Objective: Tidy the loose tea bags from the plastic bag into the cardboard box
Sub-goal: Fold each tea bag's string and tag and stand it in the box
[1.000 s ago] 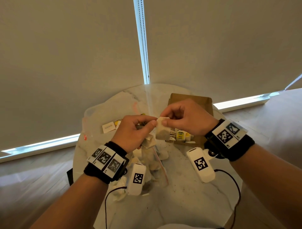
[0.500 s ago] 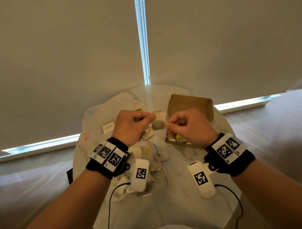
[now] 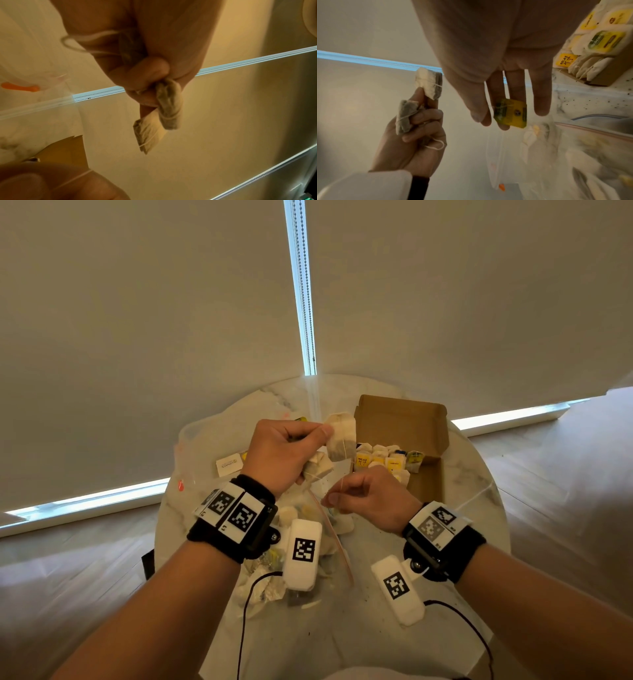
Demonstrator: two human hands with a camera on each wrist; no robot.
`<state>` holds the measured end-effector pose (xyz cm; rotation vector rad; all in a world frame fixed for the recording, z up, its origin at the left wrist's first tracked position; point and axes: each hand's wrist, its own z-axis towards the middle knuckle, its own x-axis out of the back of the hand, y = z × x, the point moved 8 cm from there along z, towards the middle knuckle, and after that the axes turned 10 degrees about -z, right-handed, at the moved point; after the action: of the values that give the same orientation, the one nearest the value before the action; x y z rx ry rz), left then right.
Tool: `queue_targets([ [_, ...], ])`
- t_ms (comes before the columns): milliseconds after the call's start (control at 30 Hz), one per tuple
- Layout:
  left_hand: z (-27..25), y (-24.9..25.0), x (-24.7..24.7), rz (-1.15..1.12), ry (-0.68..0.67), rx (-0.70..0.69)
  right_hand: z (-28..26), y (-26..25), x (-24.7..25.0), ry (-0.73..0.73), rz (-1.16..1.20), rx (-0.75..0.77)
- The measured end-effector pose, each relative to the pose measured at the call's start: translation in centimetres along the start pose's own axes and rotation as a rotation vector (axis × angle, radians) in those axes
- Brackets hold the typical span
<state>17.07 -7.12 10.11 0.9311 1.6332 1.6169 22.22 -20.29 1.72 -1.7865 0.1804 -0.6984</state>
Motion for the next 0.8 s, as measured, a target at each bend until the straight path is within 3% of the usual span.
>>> queue_targets([
  [100,0.2,0.0,0.3,-0.011,0.018,-0.002,-0.4,0.5,-0.9,-0.055,0.063,-0.07],
  [367,0.5,0.1,0.5,-0.055,0.051,-0.015,-1.0,0.6,-1.4,-0.086,0.018,-0.085],
  [500,0.5,0.0,0.4,-0.059,0.037,-0.003,-0.9,1.3,-0.7,-0.018,0.099,-0.142],
  [700,0.1,0.1,0.3,-0.051,-0.024,0.019,0.5,1.5,1.6,0.122,-0.215,-0.088],
  [800,-0.4,-0.1,0.1,-0.036,-0.062,0.041,1.0,1.0,2.5,0.101,-0.138,-0.173],
])
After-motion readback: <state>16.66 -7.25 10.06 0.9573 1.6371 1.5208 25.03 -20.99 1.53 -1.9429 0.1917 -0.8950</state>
